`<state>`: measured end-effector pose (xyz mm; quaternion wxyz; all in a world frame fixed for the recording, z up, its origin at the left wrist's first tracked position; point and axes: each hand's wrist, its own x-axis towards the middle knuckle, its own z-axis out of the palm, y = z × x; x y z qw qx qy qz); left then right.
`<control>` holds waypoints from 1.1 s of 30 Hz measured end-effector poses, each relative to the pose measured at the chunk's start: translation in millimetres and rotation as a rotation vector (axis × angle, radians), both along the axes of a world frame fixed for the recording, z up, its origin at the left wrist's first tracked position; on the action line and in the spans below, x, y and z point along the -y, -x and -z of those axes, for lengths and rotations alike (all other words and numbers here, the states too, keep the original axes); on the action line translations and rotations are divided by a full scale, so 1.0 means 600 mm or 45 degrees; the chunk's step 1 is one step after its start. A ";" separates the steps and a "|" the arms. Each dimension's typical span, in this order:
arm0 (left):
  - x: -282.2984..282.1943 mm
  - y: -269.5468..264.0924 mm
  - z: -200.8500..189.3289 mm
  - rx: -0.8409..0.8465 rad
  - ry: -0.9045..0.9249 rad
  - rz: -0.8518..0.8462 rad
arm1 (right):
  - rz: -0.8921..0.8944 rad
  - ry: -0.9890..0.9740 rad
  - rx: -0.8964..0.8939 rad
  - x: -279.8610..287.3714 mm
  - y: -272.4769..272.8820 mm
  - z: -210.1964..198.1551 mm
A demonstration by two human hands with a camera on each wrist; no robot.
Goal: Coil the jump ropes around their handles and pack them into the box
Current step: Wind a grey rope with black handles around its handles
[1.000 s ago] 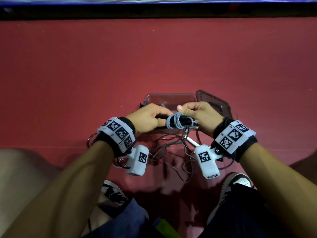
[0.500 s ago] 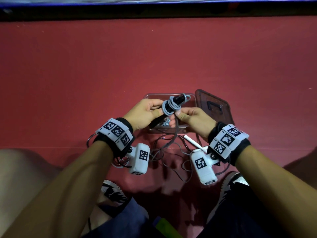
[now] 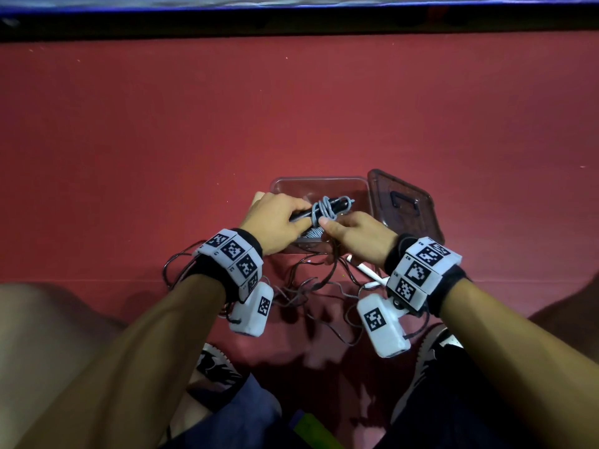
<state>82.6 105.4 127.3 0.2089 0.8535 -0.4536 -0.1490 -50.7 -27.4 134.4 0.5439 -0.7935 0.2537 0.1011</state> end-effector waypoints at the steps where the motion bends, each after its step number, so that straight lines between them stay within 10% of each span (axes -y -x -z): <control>1: -0.001 0.003 0.003 0.024 -0.016 0.014 | -0.003 0.043 -0.018 -0.001 0.000 0.001; 33: -0.006 0.003 -0.001 -0.052 -0.414 0.377 | -0.094 0.315 0.030 0.031 -0.008 0.008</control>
